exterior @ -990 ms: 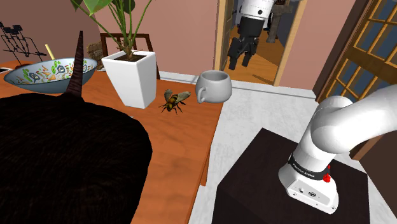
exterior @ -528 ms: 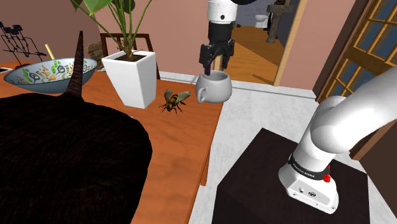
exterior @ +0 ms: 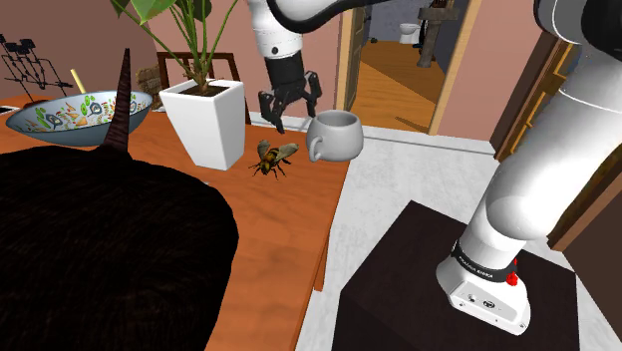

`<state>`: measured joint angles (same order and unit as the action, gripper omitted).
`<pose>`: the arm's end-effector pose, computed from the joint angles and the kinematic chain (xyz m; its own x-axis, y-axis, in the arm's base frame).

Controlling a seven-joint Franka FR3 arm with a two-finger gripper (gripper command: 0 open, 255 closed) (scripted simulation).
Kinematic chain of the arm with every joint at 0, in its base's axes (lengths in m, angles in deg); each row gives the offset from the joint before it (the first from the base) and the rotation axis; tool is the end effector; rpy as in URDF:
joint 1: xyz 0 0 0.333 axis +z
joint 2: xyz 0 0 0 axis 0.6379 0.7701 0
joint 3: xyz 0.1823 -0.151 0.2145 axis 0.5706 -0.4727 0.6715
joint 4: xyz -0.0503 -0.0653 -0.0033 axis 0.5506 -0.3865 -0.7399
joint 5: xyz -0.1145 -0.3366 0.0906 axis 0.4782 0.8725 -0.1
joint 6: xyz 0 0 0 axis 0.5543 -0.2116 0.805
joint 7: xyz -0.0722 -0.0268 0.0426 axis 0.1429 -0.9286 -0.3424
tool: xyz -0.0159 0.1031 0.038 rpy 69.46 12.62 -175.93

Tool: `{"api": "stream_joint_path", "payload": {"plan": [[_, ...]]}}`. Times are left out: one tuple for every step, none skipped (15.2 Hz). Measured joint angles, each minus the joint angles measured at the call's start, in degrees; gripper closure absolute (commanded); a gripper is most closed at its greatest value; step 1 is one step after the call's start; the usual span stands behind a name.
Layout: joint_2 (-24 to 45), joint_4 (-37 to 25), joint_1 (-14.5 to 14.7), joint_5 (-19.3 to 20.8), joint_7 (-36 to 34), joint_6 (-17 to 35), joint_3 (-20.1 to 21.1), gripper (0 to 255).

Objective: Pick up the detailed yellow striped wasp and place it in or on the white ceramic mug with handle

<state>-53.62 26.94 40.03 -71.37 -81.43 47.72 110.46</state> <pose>0.4520 0.1962 0.5599 0.9759 -0.2179 -0.0059 -0.2126 -0.9573 0.1958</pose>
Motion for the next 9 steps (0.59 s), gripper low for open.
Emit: {"api": "stream_joint_path", "payload": {"plan": [[3.5, -3.2, 0.4, 1.9, -2.3, -1.3, 1.0, 0], [6.9, -6.2, 1.1, 3.7, -4.6, -2.6, 1.9, 0], [9.9, -9.0, 1.8, 5.4, -6.7, -4.1, 2.6, 0], [13.4, -13.4, 2.8, 7.5, -8.7, -6.0, 3.0, 0], [17.5, -17.9, 4.1, 9.7, -10.6, -8.3, 3.4, 0], [21.9, -22.6, 5.6, 11.8, -12.3, -10.7, 3.5, 0], [25.6, -26.5, 7.1, 13.5, -13.6, -12.8, 3.4, 0], [27.4, -29.5, 8.2, 14.7, -14.6, -15.2, 3.1, 0], [27.8, -30.1, 8.5, 15.2, -15.1, -16.1, 3.0, 0]]}}
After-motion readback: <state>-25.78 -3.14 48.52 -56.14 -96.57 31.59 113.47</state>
